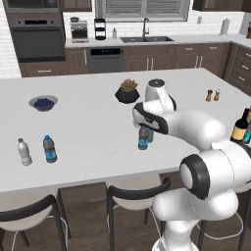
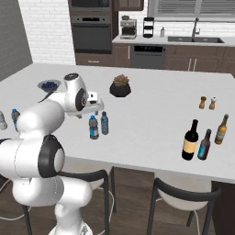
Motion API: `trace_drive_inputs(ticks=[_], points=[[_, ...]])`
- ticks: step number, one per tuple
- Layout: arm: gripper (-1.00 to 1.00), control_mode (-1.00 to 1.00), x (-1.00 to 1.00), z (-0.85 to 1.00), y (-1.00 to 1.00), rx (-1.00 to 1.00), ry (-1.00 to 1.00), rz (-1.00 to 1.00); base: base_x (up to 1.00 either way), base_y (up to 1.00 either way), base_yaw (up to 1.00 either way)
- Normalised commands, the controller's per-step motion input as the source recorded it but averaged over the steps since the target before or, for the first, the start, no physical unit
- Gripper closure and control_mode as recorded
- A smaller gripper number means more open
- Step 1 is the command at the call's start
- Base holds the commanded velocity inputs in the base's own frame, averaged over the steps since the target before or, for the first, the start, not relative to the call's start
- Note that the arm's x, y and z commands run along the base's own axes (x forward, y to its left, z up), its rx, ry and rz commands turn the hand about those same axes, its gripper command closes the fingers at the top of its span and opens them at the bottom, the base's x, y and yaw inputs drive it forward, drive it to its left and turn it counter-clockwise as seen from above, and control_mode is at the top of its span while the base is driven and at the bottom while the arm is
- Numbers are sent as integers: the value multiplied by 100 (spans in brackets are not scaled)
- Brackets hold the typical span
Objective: Move the plastic bottles in the middle to the plastics group, and the glass bottles in the middle to the glass group.
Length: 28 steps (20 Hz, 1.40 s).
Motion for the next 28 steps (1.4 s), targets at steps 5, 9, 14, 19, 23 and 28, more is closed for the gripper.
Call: trace_drive_inputs(ticks=[5, 9, 14, 19, 23, 28], points=[[-100, -100, 15, -4, -2, 9, 13, -35, 0, 0, 0], [-100, -100, 11, 0, -6, 11, 13, -6, 0, 0, 0], [-100, -100, 7, -5, 0, 5, 6, 0, 0, 0, 0], [-100, -100, 11, -30, 0, 0, -1, 0, 0, 0, 0], [-100, -100, 23, -27, 0, 0, -6, 0, 0, 0, 0], [-100, -100, 6, -16, 0, 1, -2, 0, 0, 0, 0]])
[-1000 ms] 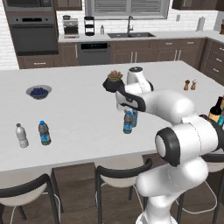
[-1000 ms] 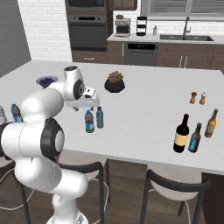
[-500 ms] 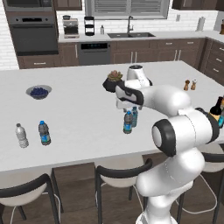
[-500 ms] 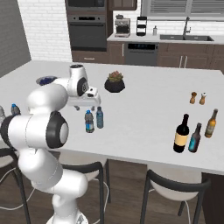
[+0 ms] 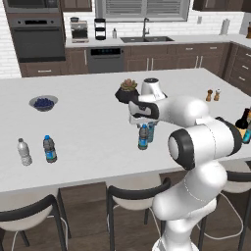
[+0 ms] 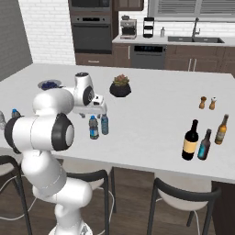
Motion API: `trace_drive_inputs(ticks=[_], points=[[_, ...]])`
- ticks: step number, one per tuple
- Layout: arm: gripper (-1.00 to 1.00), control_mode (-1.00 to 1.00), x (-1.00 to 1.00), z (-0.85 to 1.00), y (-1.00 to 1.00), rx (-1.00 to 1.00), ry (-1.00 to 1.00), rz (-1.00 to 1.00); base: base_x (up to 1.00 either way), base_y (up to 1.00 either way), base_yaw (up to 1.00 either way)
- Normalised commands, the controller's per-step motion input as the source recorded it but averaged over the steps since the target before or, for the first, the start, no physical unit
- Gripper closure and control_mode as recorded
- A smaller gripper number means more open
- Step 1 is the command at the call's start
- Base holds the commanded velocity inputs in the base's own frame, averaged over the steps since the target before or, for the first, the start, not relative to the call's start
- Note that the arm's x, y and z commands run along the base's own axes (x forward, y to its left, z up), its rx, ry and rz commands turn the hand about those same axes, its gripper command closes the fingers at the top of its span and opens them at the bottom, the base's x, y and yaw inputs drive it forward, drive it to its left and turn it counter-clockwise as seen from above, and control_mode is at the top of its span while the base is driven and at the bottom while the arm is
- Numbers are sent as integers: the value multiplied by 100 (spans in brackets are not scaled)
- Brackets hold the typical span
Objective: Move the plastic bottles in the middle to the plastics group, and the glass bottles in the middle to the glass group.
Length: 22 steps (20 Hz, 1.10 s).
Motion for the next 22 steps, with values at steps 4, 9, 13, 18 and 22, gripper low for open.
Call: trace_drive_inputs(ticks=[4, 9, 13, 18, 22], points=[[-100, -100, 0, -14, 0, 3, -5, 0, 0, 0, 0], [-100, -100, 0, -11, 2, 5, -7, 1, 0, 0, 0], [-100, -100, 5, -5, 4, 3, -11, 0, 0, 0, 0], [-100, -100, 2, -13, 0, 0, -3, 0, 0, 0, 0], [-100, -100, 6, -21, 0, 0, -2, 0, 0, 0, 0]])
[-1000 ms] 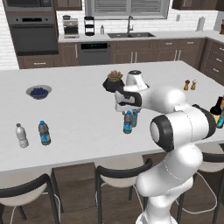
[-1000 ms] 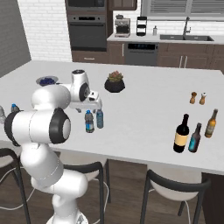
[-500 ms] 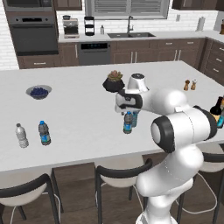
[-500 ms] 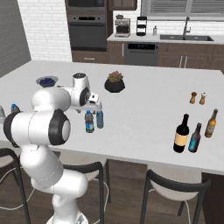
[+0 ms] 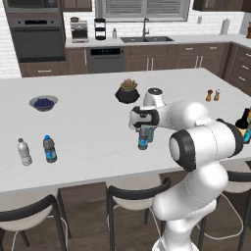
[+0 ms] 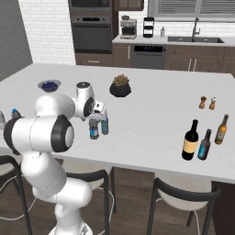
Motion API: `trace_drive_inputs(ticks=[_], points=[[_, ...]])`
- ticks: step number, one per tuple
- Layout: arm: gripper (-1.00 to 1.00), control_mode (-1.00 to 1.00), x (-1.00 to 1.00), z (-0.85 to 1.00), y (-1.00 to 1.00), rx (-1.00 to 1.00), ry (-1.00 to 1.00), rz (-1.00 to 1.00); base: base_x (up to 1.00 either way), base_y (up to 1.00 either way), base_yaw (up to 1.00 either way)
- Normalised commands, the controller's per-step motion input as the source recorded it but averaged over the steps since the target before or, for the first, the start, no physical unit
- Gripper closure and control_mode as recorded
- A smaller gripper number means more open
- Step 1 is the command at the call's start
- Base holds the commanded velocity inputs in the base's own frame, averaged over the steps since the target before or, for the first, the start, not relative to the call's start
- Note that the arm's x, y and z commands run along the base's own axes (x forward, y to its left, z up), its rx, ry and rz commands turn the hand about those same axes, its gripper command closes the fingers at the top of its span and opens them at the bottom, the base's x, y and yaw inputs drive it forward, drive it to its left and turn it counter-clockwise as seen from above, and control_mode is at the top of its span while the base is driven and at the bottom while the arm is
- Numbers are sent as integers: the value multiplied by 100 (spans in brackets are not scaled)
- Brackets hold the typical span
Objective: Move the plastic bottles in the middle to the plastics group, and the glass bottles in the middle to the glass group.
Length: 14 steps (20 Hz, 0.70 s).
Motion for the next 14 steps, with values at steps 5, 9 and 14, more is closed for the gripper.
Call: trace_drive_inputs(ticks=[5, 9, 14], points=[[-100, -100, 16, -2, 0, 0, -2, 0, 0, 0, 0], [-100, -100, 17, 0, 0, 0, 0, 0, 0, 0, 0], [-100, -100, 8, 0, 0, 0, 0, 0, 0, 0, 0]])
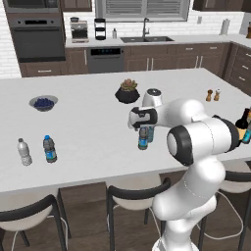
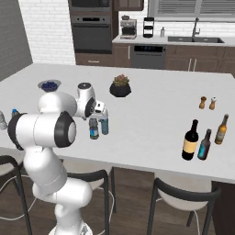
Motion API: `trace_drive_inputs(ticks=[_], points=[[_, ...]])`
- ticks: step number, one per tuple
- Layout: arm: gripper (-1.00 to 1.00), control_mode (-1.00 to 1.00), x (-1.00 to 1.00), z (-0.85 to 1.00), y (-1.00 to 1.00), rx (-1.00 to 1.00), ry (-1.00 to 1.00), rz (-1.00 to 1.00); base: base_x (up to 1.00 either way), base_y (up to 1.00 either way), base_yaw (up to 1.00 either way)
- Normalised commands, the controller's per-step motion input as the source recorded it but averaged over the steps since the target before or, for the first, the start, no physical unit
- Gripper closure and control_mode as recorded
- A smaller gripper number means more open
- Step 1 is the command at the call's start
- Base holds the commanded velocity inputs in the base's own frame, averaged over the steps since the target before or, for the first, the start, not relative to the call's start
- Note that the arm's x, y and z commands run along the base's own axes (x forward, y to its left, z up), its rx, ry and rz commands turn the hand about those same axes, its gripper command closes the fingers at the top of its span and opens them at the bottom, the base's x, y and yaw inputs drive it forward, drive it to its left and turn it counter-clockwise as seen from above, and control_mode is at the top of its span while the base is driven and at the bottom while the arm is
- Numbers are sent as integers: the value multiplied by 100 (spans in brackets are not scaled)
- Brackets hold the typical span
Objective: Move the plastic bottles in the middle to the plastics group, and the glass bottles in the middle to the glass group.
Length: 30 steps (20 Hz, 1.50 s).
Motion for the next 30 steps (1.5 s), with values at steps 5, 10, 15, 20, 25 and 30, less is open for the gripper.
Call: trace_drive_inputs(ticks=[5, 10, 15, 20, 25, 30], points=[[-100, -100, 7, -7, 0, 0, 0, 0, 0, 0, 0], [-100, -100, 1, -3, 0, 0, 0, 0, 0, 0, 0], [100, -100, 0, 0, 0, 0, 0, 0, 0, 0, 0], [100, -100, -16, 5, 7, 1, -1, 2, 0, 0, 0], [100, -100, -27, 33, 55, 4, -3, 14, 0, 0, 0], [100, -100, -9, 31, 99, 4, 0, 29, 0, 0, 0]])
